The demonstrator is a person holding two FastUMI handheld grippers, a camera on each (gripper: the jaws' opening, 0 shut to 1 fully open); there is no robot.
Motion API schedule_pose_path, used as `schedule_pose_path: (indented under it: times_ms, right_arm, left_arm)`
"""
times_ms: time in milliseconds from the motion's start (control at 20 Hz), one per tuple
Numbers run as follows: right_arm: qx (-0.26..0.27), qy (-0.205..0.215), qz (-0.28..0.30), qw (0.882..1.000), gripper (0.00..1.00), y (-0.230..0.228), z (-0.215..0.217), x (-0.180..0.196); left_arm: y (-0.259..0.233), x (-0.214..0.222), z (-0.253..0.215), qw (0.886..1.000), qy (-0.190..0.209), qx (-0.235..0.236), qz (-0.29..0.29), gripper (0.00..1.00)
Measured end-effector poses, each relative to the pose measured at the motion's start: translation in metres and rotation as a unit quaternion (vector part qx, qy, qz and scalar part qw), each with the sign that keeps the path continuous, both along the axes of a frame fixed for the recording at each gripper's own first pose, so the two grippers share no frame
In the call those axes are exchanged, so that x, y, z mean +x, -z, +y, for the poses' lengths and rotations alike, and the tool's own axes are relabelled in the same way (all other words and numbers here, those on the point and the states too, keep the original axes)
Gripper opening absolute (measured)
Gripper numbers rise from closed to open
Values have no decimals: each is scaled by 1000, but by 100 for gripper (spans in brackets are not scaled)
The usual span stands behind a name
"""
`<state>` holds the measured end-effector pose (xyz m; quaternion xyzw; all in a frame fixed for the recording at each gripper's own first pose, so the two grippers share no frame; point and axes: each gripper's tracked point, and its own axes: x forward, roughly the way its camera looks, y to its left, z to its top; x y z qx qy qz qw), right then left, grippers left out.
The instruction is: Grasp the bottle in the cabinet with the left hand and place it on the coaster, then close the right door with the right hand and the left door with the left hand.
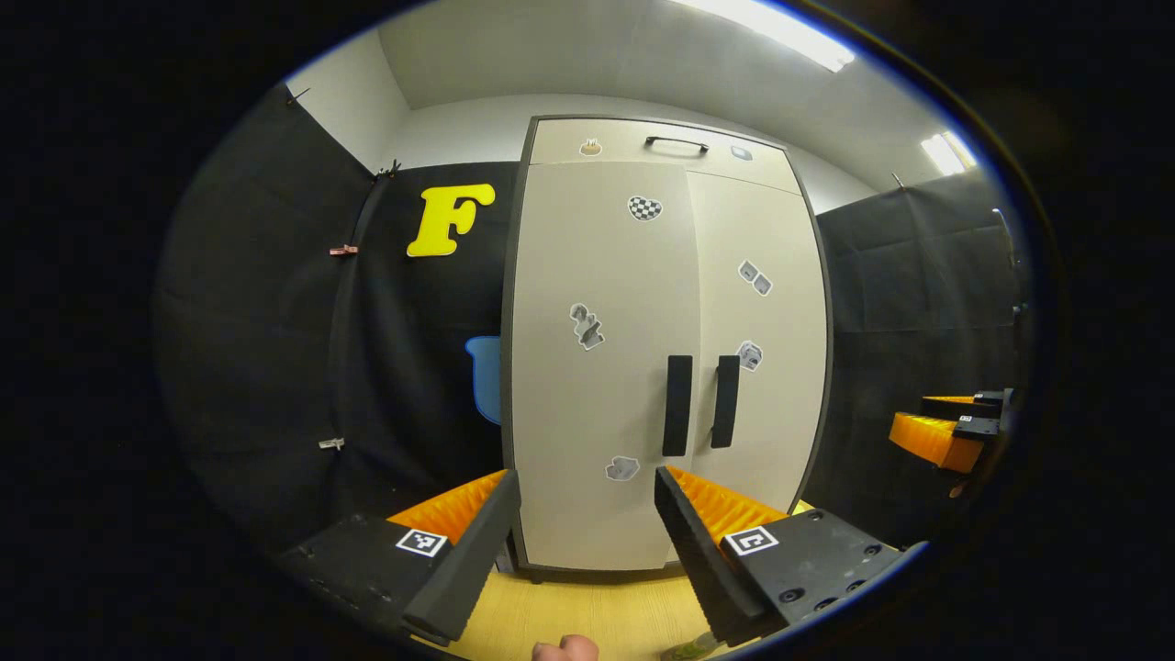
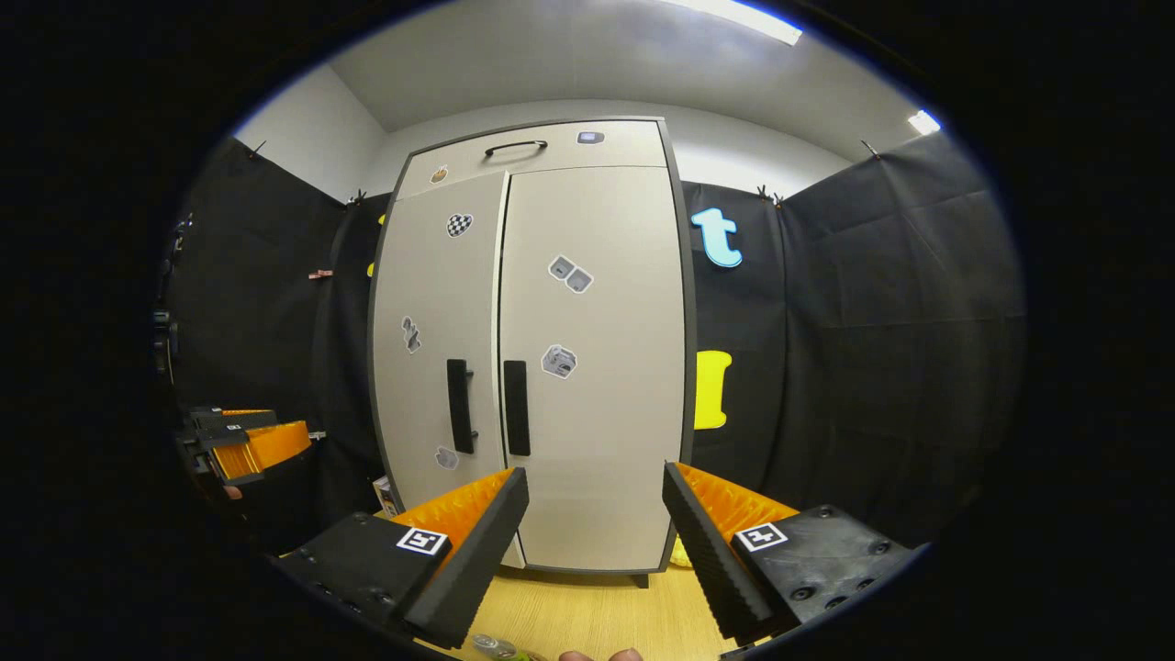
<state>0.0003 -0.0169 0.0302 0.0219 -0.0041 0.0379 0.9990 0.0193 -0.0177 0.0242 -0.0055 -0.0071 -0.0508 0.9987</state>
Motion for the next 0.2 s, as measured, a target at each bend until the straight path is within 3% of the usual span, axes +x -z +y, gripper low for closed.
schedule_pose_path:
  times_ms: [200]
  right_arm:
    - [-2,-1,0,1000,98,0,3,-4]
  left_arm:
    - [2,-4,1,1000,0,10,2,94]
